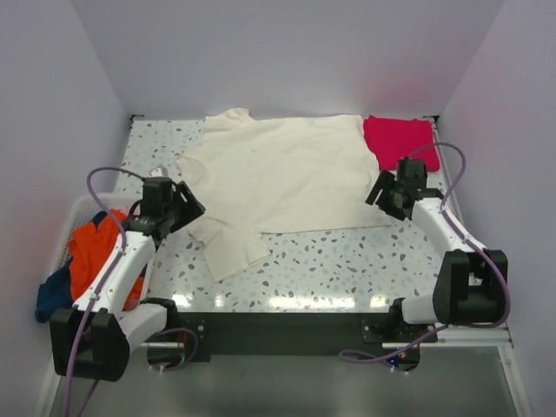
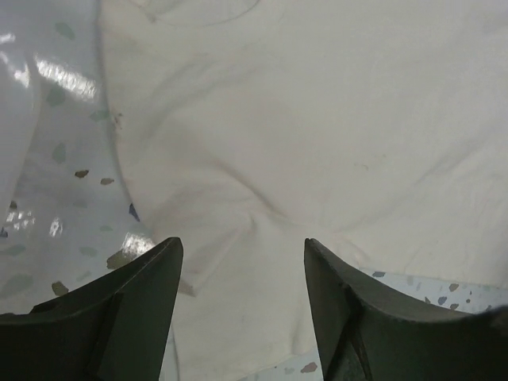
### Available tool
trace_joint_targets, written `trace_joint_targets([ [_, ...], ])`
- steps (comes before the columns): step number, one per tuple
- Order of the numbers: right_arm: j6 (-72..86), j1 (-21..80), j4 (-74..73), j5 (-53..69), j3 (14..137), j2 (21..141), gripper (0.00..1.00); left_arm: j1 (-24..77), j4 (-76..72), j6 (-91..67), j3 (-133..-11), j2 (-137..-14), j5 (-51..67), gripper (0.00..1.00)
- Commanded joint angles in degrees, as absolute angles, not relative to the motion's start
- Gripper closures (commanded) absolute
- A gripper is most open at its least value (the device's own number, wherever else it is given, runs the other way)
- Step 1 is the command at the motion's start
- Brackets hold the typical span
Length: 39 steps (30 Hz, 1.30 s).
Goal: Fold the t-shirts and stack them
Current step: Flatten the tshirt out
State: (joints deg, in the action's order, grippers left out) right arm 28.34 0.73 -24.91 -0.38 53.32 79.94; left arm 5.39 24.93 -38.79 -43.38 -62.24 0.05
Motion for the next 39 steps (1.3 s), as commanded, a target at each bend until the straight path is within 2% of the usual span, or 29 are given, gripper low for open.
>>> trace_joint_targets([
  [1, 30.8, 0.7, -18.5, -1.5, 49.1, 77.3, 0.30, 6.1, 25.2, -44.2, -37.0, -58.1, -3.4, 0.34],
  [6, 31.5, 0.6, -17.6, -2.4, 47.5, 77.6, 0.32, 13.3, 28.3, -51.3, -30.3, -52.7, -11.1, 0.35],
  [12, 31.9, 0.6, -16.3, -1.1, 47.4, 78.8, 0.33, 19.7, 26.7, -58.2, -24.0, -52.1, -11.8, 0.38],
  [18, 32.1, 0.6, -16.1, -1.4, 46.5, 78.0, 0.34, 20.9, 26.0, -57.2, -22.3, -51.2, -10.4, 0.44],
  [24, 32.6, 0.6, -15.4, -0.9, 46.1, 78.7, 0.35, 24.1, 27.7, -56.4, -20.9, -51.1, -11.8, 0.45],
  [32, 33.0, 0.7, -15.8, -1.5, 46.5, 78.1, 0.35, 33.3, 31.2, -63.7, -19.7, -52.6, -16.7, 0.48],
  [38, 33.0, 0.5, -16.2, -2.9, 47.3, 79.3, 0.35, 38.8, 30.2, -67.1, -20.9, -57.9, -18.8, 0.57],
  [39, 33.0, 0.6, -16.3, -3.1, 47.9, 79.7, 0.35, 39.3, 30.1, -67.3, -21.4, -58.4, -19.1, 0.63],
])
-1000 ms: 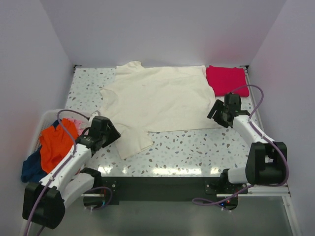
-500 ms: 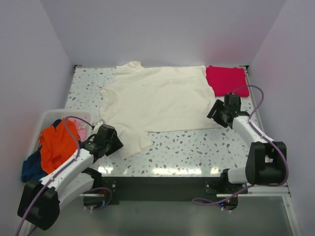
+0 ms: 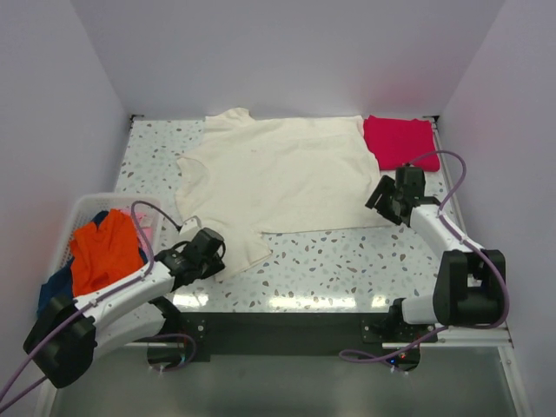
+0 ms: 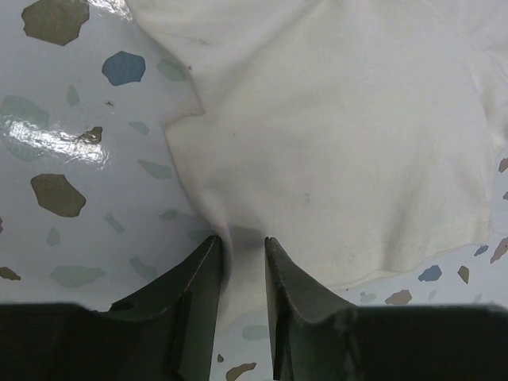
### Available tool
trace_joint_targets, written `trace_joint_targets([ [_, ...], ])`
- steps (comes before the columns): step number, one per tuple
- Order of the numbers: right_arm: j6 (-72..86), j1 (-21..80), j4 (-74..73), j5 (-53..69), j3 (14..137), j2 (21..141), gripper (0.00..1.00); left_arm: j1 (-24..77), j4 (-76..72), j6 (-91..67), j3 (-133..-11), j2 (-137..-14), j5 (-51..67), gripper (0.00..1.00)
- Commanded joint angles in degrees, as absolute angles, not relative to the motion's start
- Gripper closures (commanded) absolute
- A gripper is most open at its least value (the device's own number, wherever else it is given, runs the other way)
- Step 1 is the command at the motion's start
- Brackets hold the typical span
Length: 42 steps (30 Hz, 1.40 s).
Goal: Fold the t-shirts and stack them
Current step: Flatten the tshirt out, then fold the tshirt
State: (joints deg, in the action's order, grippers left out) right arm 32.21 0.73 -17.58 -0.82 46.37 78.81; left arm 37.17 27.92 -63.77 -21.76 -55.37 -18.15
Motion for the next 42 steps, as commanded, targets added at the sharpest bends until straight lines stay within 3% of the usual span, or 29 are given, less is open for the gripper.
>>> trace_joint_targets([
  [1, 33.1, 0.7, -16.4, -3.3, 48.2, 80.1, 0.35, 39.5, 30.0, -67.1, -21.7, -59.2, -19.2, 0.68],
  [2, 33.1, 0.6, -16.6, -3.6, 48.6, 80.4, 0.35, 39.6, 30.1, -66.7, -22.1, -59.4, -19.5, 0.81],
  [3, 33.0, 0.5, -17.0, -4.0, 49.2, 80.7, 0.35, 39.6, 30.1, -66.2, -23.2, -59.3, -19.6, 0.88],
  [5, 33.0, 0.5, -17.1, -4.6, 49.8, 81.6, 0.35, 39.6, 31.5, -65.1, -24.4, -58.1, -20.4, 0.99],
  [6, 33.0, 0.4, -17.5, -5.0, 50.4, 81.9, 0.35, 39.6, 32.1, -64.9, -25.9, -57.3, -20.8, 1.00],
  [15, 33.0, -2.1, -17.6, -6.9, 50.2, 84.0, 0.35, 39.6, 41.0, -60.7, -34.6, -47.5, -21.6, 1.00],
  [22, 33.2, -4.2, -17.4, -8.3, 49.0, 84.0, 0.37, 39.6, 42.5, -60.2, -34.2, -44.0, -19.5, 1.00],
  [33, 34.7, -6.2, -15.8, -6.5, 48.1, 86.4, 0.53, 39.6, 43.2, -59.6, -32.3, -40.2, -18.3, 1.00],
  [42, 35.5, -6.2, -13.4, -6.0, 43.8, 86.8, 0.55, 39.6, 43.7, -59.1, -33.7, -39.7, -18.6, 1.00],
])
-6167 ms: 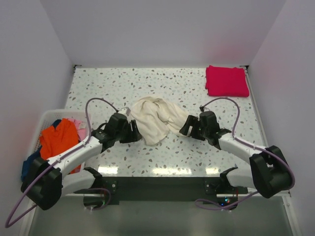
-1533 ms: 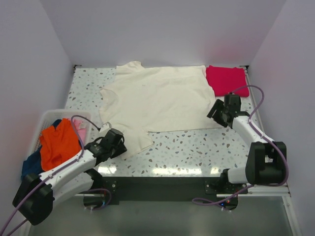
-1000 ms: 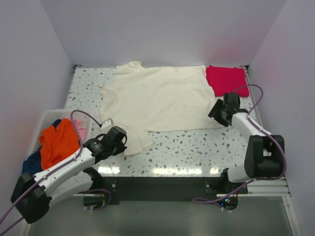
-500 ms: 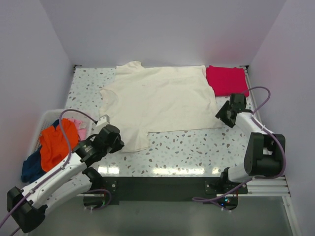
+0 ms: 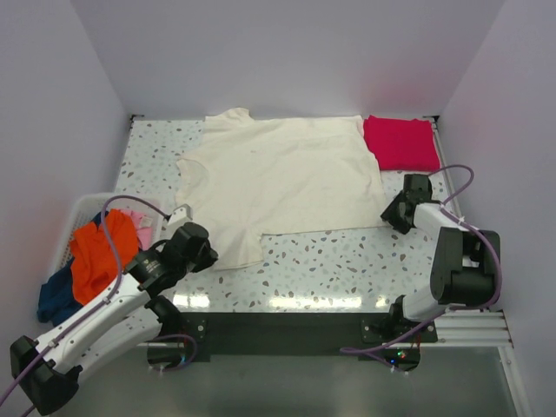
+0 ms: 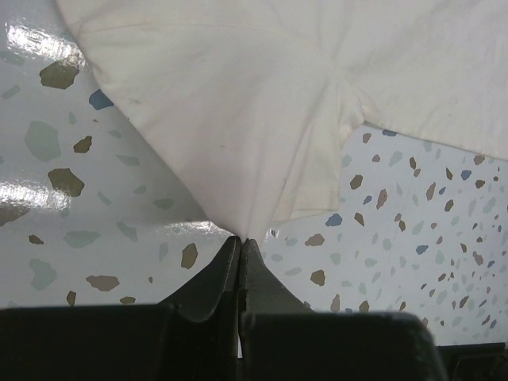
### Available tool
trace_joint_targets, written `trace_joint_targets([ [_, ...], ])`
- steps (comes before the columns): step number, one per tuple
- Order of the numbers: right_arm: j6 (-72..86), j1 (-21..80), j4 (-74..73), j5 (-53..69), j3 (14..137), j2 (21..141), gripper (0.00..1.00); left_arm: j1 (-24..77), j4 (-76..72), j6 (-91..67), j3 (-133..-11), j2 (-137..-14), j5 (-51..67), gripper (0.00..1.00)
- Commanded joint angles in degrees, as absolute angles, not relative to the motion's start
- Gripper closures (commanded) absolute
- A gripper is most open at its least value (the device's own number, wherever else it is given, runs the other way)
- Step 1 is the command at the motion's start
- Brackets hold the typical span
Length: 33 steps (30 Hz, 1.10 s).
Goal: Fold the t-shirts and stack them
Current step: Fold the tshirt
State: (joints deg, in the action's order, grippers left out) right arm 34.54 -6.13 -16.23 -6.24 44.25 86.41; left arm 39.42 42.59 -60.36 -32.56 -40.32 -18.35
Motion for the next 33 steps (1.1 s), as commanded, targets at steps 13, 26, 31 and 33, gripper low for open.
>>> trace_joint_targets([
  [13, 35.9, -6.2, -13.0, -2.8, 46.1, 88.2, 0.93, 39.6, 45.3, -58.4, -38.0, -40.3, -21.2, 1.00],
  [26, 34.0, -6.2, -22.1, -2.8, 45.4, 73.1, 1.00, 39.6, 54.9, -58.4, -46.1, -35.8, -23.5, 1.00],
  [31, 33.6, -6.2, -25.2, -3.8, 43.4, 66.4, 1.00, 39.6, 55.9, -57.7, -46.5, -33.8, -21.4, 1.00],
  [33, 33.3, -6.2, -27.4, -4.5, 43.0, 62.5, 1.00, 39.6, 56.2, -57.5, -46.4, -33.1, -20.1, 1.00],
])
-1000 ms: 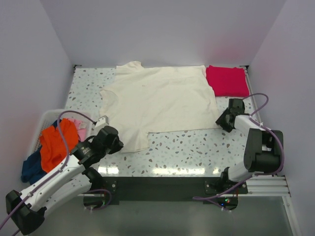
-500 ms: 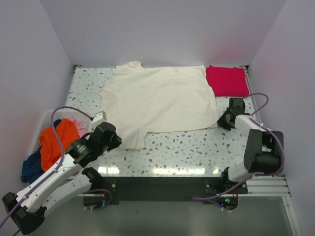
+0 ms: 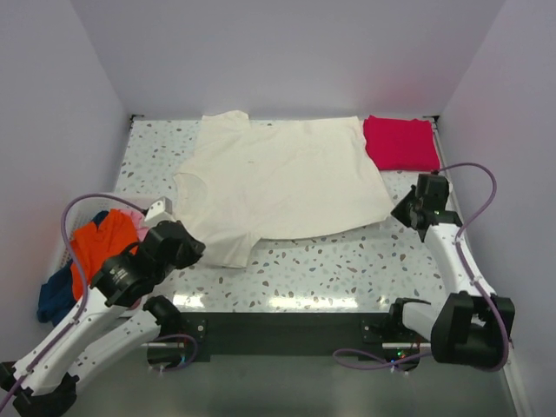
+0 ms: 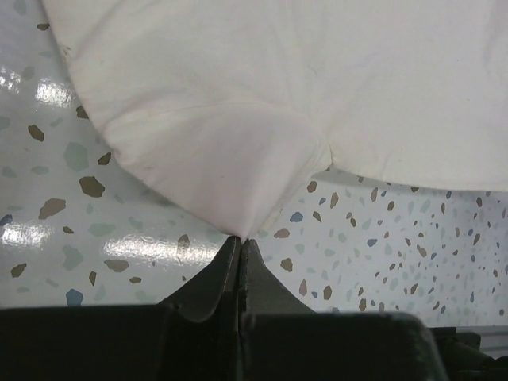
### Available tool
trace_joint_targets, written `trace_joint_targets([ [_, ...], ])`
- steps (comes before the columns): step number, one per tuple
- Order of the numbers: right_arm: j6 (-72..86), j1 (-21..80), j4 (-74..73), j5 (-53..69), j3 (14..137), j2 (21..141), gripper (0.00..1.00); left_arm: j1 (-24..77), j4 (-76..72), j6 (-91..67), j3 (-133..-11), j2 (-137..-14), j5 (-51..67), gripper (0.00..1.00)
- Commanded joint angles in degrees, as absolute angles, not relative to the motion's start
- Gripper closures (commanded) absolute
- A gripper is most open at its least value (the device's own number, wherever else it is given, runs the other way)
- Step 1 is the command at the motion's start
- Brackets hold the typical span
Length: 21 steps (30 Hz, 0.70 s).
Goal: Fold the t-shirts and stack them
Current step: Fold the tshirt
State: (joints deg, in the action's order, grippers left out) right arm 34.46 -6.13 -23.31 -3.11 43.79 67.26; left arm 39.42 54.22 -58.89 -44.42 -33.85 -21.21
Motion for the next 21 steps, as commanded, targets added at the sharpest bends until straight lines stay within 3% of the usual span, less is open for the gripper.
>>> trace_joint_targets([
  [1, 33.3, -6.2, -28.1, -4.7, 42.8, 61.3, 1.00, 39.6, 56.5, -57.5, -46.4, -32.9, -19.8, 1.00],
  [6, 33.6, -6.2, -31.6, -4.0, 42.4, 54.4, 1.00, 39.6, 59.8, -57.7, -50.3, -31.1, -21.7, 1.00],
  [11, 33.3, -6.2, -31.2, -2.8, 43.2, 55.9, 1.00, 39.6, 57.1, -57.0, -51.9, -33.1, -23.1, 1.00],
  [21, 34.4, -6.2, -25.7, -0.1, 55.1, 75.2, 1.00, 38.3, 41.9, -49.5, -54.6, -51.8, -30.3, 1.00],
])
